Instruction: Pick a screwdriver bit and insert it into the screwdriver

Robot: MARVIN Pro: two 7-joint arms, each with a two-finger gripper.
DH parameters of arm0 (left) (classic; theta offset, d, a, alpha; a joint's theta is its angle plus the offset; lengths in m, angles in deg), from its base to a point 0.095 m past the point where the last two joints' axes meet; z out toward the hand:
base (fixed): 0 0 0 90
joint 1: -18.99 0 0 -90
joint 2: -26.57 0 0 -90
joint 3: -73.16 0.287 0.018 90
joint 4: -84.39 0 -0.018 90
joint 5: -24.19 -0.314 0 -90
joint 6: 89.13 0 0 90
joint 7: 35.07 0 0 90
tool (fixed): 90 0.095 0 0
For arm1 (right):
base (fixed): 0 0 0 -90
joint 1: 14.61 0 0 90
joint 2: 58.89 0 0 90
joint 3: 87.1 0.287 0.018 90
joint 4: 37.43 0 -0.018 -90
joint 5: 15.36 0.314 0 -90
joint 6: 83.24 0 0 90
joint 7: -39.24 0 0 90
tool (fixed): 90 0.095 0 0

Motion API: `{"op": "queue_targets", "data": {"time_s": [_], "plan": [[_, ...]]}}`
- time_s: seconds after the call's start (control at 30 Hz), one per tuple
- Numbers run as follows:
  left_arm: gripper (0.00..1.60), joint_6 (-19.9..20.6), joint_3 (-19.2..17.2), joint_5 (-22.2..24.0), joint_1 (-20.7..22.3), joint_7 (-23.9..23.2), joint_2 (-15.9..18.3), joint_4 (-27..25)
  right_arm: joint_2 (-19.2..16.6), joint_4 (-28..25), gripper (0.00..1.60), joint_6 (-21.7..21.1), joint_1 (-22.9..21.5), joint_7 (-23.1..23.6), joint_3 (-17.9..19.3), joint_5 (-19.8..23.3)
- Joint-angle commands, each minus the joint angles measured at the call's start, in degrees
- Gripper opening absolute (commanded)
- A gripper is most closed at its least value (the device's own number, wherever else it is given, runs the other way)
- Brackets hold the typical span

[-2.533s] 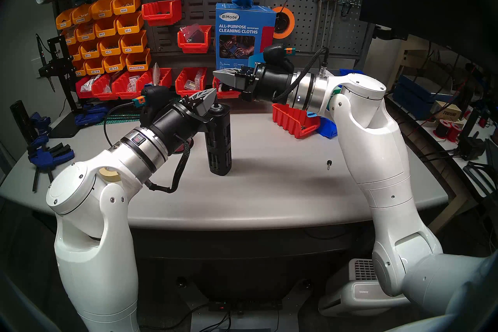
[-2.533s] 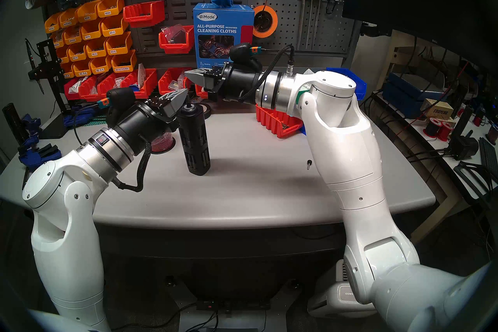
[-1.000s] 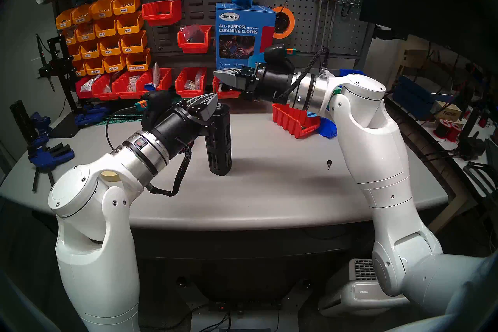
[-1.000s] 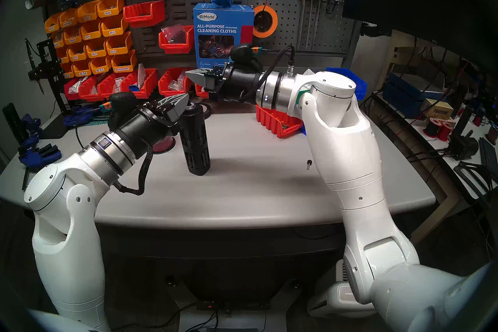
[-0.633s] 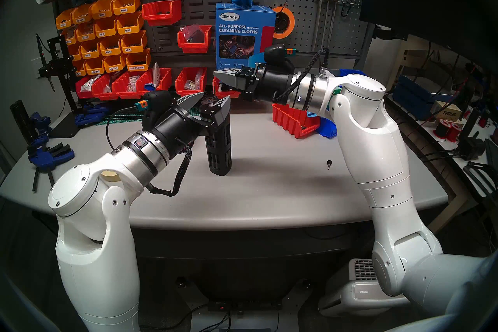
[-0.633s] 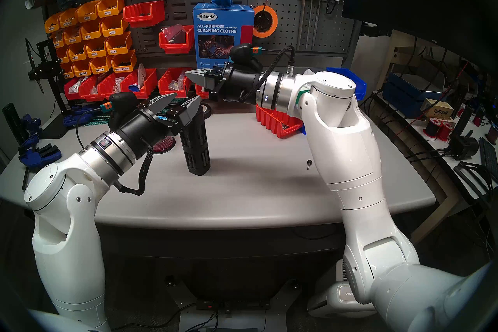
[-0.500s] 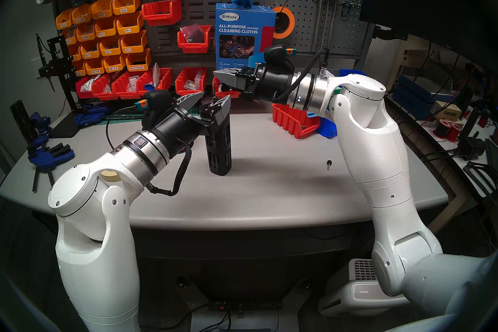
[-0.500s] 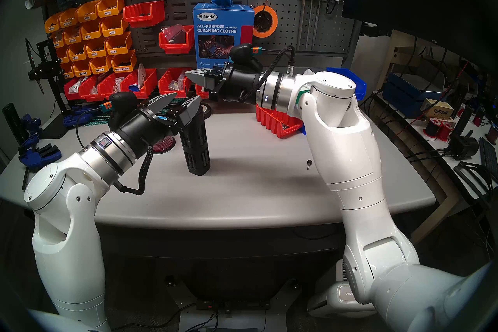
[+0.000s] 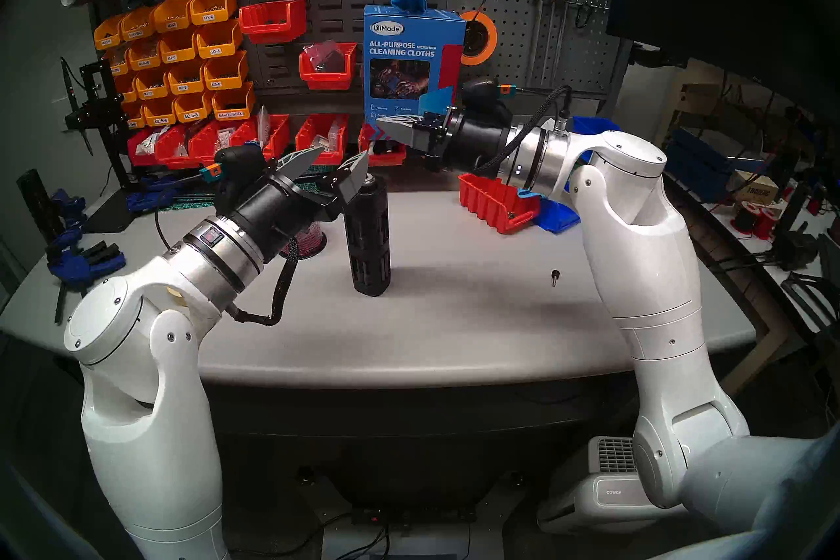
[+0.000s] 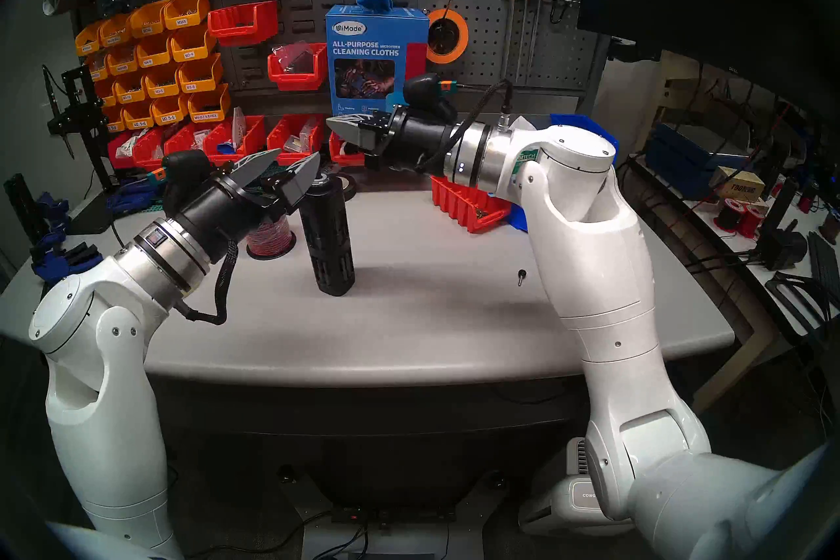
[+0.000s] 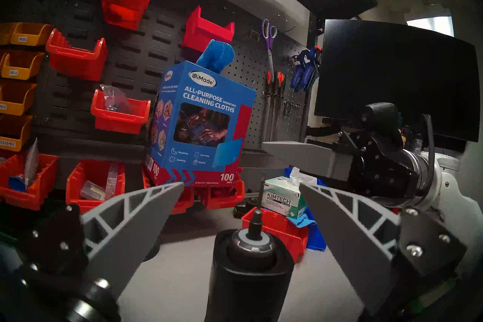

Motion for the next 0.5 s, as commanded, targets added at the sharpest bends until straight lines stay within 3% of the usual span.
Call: {"op": "queue_targets", "data": {"time_s": [0.0,0.2,0.3,0.4,0.47], "plan": [[1.6,-4.6,-2.3,1.5,1.5,2.5,-0.2,-1.5,0.2,-4.9,0.0,1.0,3.4,-3.2,2.6,-0.5],[1.6,-11.0,-1.1,-1.7,-0.8,6.4,-0.6,-1.5,1.0,-9.1,0.0,2.1,8.2,-7.3,3.8,-1.5],[1.6,-13.2,-0.5,-2.5,-1.9,7.3,-0.9,-1.5,1.2,-10.3,0.06,2.6,9.7,-8.6,4.1,-2.2],[1.6,-15.2,0.5,-4.8,-3.3,9.4,-1.1,-1.5,1.5,-11.7,0.23,3.2,11.7,-10.3,4.4,-3.2],[1.6,-17.7,1.3,-6.2,-4.5,11.3,-1.5,-1.5,2.0,-12.7,0.23,4.0,13.3,-11.9,4.8,-4.0]]}}
